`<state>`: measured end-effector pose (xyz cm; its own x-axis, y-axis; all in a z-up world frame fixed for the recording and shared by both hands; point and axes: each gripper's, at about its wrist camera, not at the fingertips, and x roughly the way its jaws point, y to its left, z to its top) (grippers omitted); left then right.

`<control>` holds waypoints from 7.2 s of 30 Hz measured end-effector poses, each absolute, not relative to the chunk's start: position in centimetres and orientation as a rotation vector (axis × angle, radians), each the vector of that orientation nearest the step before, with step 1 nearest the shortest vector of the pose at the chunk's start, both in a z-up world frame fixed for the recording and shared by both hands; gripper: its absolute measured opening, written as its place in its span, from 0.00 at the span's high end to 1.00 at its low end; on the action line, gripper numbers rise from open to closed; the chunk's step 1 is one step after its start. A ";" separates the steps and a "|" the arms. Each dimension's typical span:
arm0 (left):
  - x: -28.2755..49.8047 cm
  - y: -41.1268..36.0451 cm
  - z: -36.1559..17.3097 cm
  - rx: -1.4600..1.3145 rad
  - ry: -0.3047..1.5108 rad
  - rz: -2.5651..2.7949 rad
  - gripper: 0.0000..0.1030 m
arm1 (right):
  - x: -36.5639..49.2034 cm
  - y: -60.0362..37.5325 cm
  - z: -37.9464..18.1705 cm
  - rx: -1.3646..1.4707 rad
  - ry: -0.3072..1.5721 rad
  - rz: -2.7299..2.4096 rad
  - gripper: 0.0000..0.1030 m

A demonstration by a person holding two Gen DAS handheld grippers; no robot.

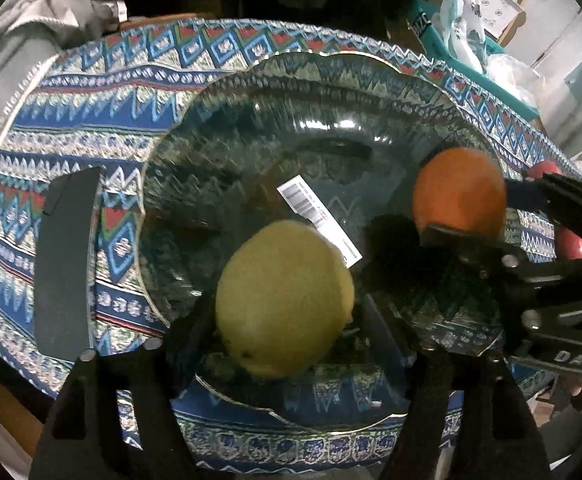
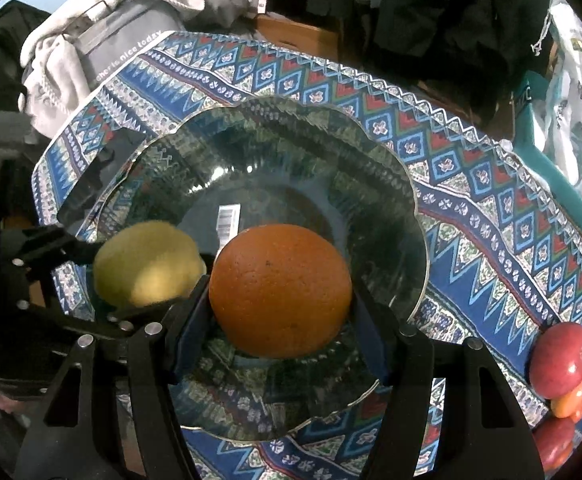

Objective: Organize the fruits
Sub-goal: 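Lower the pear and orange into the glass bowl and open both tools, then withdraw both tools from the bowl back over the fruit cluster, then grasp an orange with the right tool while the left tool grasps a red apple, then lift and carry the orange and red apple in both tools toward the glass bowl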

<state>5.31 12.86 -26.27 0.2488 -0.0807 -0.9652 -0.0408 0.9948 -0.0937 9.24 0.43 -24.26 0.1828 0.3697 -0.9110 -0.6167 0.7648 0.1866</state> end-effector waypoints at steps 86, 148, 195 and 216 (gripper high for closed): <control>7.3 -12.7 -14.7 0.170 1.085 -0.393 0.21 | 5.2 -37.8 -13.9 0.040 1.013 0.087 0.22; 17.6 -21.1 -26.9 0.086 1.282 -0.447 0.16 | 9.5 -42.2 -26.1 0.124 1.183 0.019 0.56; 11.8 -16.8 -17.9 0.136 1.044 -0.438 0.23 | 8.1 -37.0 -17.5 0.059 0.996 0.111 0.56; 7.5 -12.0 -11.1 0.082 0.955 -0.420 0.23 | 5.8 -31.9 -10.8 0.022 0.871 0.217 0.56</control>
